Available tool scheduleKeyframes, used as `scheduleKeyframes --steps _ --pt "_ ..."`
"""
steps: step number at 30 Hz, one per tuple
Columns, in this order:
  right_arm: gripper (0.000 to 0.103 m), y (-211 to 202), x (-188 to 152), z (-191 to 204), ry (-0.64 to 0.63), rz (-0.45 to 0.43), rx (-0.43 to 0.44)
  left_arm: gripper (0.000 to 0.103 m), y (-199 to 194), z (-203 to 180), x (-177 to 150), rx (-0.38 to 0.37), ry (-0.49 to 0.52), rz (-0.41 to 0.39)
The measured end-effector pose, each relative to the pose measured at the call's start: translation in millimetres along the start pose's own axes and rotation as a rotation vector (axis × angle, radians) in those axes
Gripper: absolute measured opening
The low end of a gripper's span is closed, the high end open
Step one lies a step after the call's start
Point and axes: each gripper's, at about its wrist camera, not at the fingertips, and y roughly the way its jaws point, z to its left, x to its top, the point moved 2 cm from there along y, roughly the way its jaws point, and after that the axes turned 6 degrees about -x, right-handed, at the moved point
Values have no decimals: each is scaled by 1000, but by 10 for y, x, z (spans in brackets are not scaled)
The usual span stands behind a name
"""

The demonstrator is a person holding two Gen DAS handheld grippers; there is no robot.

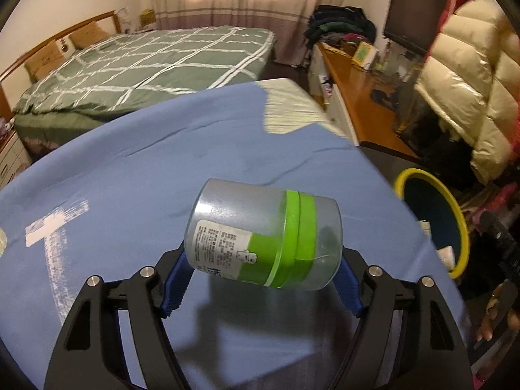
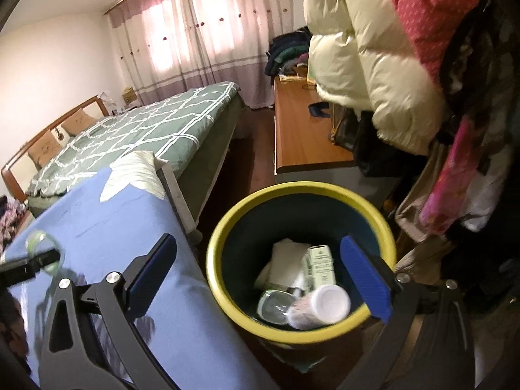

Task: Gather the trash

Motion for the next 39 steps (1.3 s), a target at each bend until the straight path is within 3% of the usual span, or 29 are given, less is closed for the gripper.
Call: scheduleKeyframes --steps 8,16,23,28,29,30,32,36,39 --pt "96 -357 -136 -451 -35 -41 -24 74 61 -923 100 -98 94 9" --pt "96 -552 -244 -986 9 -58 -57 74 478 -1919 164 -183 183 73" --pt "96 -514 -283 -1318 46 -35 -82 74 900 -2558 157 -217 215 148" --pt "96 -474 -299 -1393 58 -27 -84 76 1078 -2780 163 -219 215 161" --pt "96 -475 -302 -1397 58 -26 -84 79 1091 -2802 174 -222 208 155" --pt "96 -480 -309 -1396 57 -25 -82 88 1085 -2812 196 -221 198 144" --pt "96 -484 -316 -1395 58 -26 -75 92 1009 -2772 240 -216 177 116" --pt "96 -551 -314 -1331 44 -29 -56 92 670 -2612 280 -199 146 53" --pt "96 -585 -307 -1252 25 -28 -31 97 173 -2393 202 -154 124 -49"
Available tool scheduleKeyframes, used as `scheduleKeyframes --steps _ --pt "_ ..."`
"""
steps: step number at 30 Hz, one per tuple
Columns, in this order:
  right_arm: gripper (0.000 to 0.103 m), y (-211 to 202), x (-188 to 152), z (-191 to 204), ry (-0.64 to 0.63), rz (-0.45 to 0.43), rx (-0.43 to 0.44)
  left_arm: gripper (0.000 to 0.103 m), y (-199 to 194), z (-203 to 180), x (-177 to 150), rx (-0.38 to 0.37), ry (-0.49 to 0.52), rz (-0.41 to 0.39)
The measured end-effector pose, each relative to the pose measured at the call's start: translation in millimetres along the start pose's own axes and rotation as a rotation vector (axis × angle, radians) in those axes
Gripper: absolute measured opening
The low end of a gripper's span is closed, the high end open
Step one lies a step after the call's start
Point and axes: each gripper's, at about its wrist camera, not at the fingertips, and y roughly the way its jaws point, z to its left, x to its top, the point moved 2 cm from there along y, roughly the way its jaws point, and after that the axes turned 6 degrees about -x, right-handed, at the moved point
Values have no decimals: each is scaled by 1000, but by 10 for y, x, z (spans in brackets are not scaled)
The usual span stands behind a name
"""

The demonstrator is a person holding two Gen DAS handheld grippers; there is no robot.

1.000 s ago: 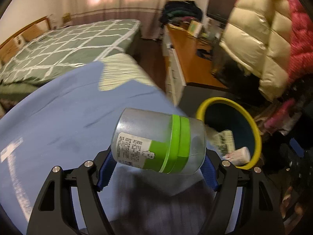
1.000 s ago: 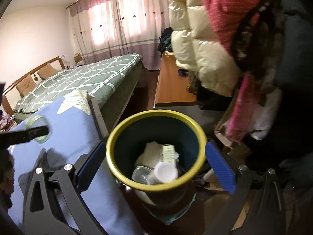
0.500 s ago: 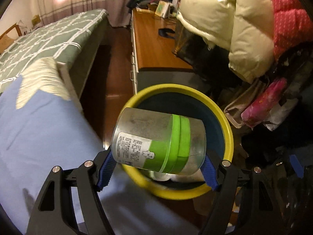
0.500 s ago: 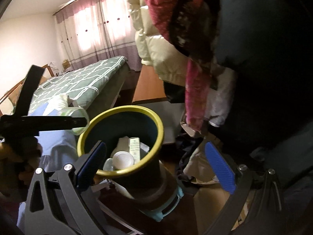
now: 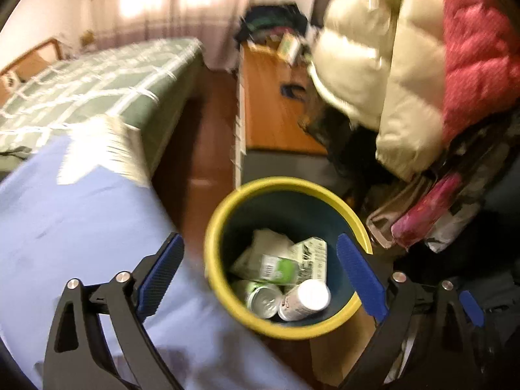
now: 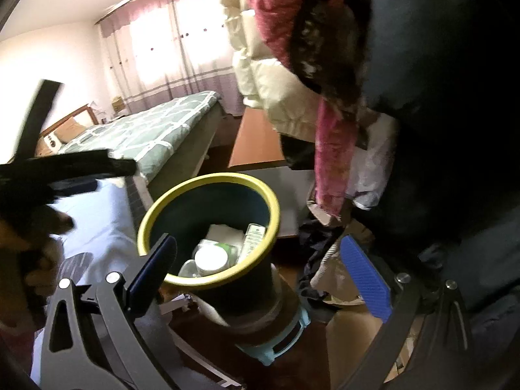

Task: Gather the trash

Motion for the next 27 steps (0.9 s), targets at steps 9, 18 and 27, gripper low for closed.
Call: scheduleKeyframes --steps 9,18,27 --pt "96 -268 -13 432 -99 5 152 98 -1725 571 -792 203 -71 -218" --pt "96 -728 0 852 -209 -44 280 98 -3070 1219 -1983 498 -290 -311" --pt "96 -1077 -61 987 -273 -85 342 98 -3828 1317 -2826 622 -422 -388"
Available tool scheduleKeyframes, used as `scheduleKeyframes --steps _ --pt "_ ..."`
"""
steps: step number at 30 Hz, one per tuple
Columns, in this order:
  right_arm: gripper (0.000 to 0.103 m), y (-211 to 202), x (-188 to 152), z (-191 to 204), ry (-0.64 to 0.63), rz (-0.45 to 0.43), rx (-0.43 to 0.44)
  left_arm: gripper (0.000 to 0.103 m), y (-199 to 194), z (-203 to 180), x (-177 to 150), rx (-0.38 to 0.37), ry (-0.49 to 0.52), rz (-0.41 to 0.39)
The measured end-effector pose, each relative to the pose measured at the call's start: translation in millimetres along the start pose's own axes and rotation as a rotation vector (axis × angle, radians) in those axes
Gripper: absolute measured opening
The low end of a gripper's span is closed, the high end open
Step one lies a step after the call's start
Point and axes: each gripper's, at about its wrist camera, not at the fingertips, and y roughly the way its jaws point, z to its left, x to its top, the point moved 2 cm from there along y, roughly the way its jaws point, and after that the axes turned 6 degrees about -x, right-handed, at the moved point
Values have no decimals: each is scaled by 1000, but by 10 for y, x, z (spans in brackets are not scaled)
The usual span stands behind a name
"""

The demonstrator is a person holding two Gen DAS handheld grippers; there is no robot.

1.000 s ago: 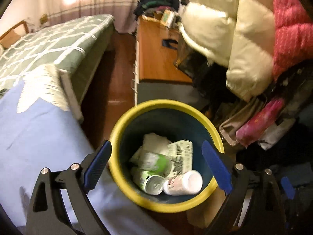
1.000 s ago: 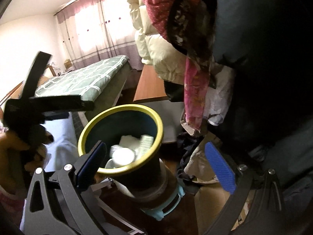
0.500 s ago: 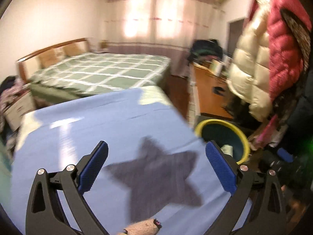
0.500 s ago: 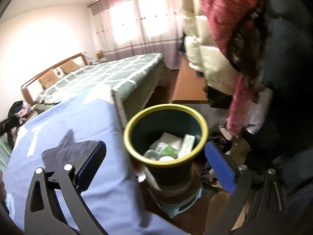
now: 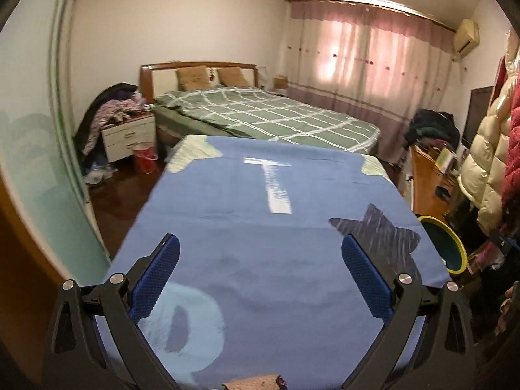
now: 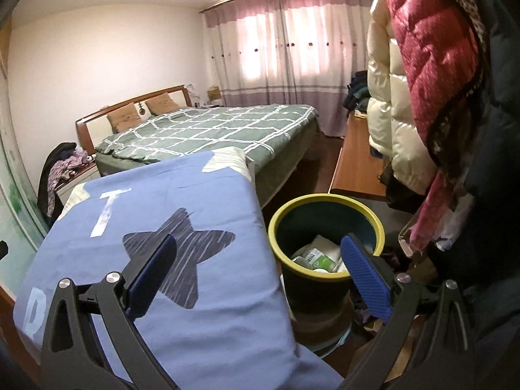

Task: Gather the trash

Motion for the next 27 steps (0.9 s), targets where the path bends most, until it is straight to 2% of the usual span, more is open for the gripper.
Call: scheduleKeyframes --steps 6,13,27 --pt "96 -153 11 103 -12 -24 25 98 -197 81 -86 -10 -19 -9" --pt "96 -187 39 196 -26 -30 40 98 -241 77 -85 -7 -23 -11" --pt "96 -183 42 216 -26 -26 45 98 -133 -95 -60 -12 -7 6"
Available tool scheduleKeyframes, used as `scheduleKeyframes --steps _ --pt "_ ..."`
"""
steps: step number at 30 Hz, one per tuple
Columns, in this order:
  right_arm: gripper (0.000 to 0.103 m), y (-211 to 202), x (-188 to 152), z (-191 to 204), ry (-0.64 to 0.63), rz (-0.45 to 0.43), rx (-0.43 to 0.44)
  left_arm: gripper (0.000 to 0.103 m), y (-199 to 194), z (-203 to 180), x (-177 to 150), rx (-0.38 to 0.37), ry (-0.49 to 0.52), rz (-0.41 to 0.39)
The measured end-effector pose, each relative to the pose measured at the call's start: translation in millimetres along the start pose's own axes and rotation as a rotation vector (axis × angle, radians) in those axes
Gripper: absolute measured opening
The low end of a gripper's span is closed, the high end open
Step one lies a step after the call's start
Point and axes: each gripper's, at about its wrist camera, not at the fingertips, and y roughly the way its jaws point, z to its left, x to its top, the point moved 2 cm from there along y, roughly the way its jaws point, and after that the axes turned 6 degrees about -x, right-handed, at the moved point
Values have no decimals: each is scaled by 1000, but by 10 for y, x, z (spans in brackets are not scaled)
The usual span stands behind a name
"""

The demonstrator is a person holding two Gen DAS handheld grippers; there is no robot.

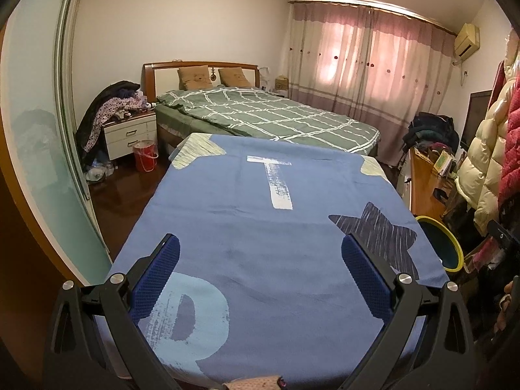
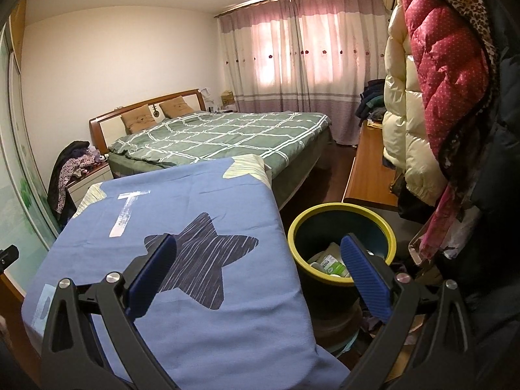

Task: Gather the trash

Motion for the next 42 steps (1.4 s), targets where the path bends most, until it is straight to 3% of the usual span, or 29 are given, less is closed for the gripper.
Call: scheduleKeyframes --steps 42 --pt "96 73 -86 95 -3 29 10 98 174 -91 -98 -18 10 35"
